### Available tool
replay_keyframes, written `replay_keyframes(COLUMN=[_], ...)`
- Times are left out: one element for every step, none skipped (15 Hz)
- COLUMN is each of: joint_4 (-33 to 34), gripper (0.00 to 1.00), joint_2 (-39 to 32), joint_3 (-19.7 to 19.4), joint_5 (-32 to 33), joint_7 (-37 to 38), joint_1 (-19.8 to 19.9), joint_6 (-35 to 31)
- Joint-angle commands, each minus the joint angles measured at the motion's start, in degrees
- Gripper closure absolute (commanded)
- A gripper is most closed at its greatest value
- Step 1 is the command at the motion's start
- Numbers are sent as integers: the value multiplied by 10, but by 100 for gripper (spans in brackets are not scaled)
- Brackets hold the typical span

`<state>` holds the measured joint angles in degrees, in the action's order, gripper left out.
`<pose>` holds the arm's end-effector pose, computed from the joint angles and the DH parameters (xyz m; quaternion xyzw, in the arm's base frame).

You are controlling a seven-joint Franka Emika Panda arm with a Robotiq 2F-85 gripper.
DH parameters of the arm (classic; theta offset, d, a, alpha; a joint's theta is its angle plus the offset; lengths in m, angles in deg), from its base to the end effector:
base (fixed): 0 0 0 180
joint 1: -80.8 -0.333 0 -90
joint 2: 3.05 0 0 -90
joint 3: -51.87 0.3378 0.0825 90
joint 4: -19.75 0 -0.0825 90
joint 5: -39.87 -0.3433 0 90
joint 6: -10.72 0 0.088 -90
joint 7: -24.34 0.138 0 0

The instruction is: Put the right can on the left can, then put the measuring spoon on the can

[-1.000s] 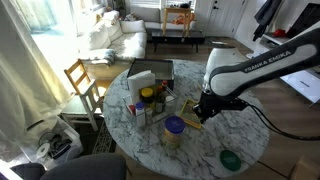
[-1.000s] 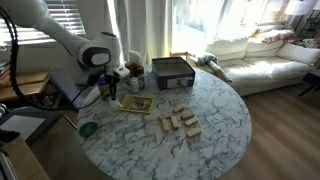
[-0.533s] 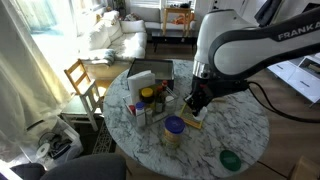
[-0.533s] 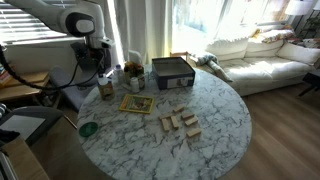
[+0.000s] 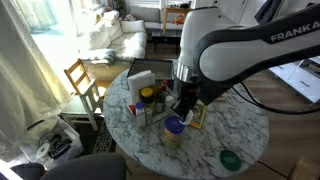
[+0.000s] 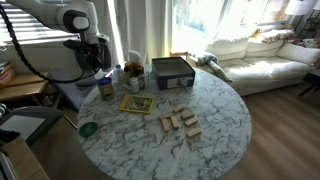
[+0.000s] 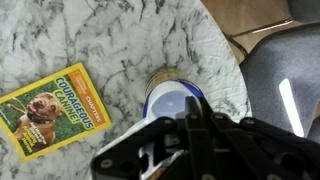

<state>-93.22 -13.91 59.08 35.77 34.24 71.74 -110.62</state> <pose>0.5346 0.1588 0.3860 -0.9983 -0.0354 0.0301 0.0361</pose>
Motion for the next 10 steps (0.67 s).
replay_keyframes(joint_4=[26, 29, 32, 36, 38, 42, 44, 46, 48, 48], gripper=[99, 99, 99, 99, 99, 99, 99, 99, 99, 95], joint_2=[-38, -43, -48, -53, -57, -63, -66, -70, -74, -75], joint_3=[4, 4, 4, 4, 4, 4, 3, 2, 1, 1], joint_5=[12, 11, 12, 12, 15, 13, 17, 22, 26, 29], joint_7=[-25, -29, -32, -34, -34, -35, -34, -33, -33, -32], joint_1=[-4, -5, -6, -7, -8, -9, -10, -12, -12, -13], joint_6=[-11, -12, -19, -27, -34, -37, -43, -46, -46, -48])
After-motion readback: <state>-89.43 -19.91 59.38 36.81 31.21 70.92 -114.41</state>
